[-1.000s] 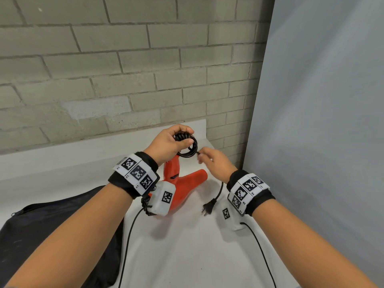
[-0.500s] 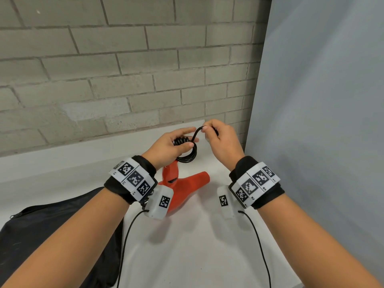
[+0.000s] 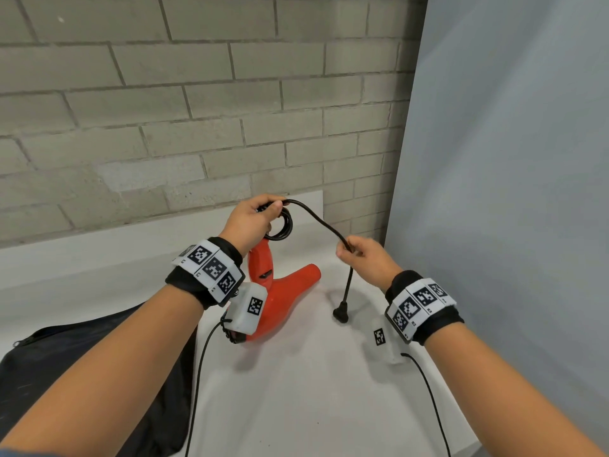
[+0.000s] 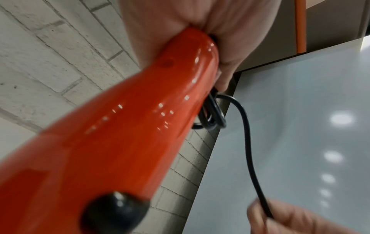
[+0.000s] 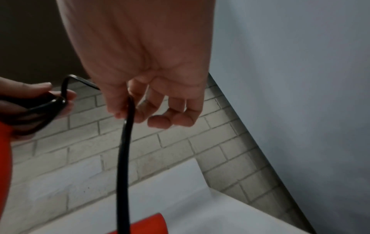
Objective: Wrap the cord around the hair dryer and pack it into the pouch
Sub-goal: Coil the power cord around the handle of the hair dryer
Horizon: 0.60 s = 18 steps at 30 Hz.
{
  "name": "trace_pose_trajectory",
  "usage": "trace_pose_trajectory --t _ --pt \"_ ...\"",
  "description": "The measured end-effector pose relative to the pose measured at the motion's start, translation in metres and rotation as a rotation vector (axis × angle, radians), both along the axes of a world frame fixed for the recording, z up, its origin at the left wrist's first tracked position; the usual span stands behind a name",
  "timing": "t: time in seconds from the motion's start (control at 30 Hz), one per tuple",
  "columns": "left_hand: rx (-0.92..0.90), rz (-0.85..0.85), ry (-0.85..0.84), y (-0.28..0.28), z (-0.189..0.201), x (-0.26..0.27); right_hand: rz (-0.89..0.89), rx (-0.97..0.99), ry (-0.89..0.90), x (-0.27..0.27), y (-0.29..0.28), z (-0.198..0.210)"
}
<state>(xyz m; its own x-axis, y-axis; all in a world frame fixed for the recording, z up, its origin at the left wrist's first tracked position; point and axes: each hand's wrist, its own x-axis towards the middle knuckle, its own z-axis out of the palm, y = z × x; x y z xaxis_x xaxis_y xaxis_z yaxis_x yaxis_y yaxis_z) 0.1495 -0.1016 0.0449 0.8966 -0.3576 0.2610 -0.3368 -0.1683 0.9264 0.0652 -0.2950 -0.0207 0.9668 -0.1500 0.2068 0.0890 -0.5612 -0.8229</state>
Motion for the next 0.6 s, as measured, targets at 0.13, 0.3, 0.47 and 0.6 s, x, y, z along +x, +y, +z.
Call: trace_pose_trajectory --t 0.13,0.3,0.47,0.6 --pt "-0.017 0.011 -0.001 0.0 0.0 0.0 0.118 -0.032 0.268 -0.005 -0.005 -0.02" --pt "0.004 -0.008 -0.026 -0.005 0.0 -0.004 0.168 -0.311 0.494 -0.003 0.002 -0.05" --pt "0.013 -0.019 -0.051 -0.012 0.0 -0.009 0.052 -0.287 0.4 0.001 -0.004 -0.049" --pt "0.024 0.006 -0.068 -0.013 0.0 -0.009 -0.099 0.033 0.018 0.002 -0.002 -0.019"
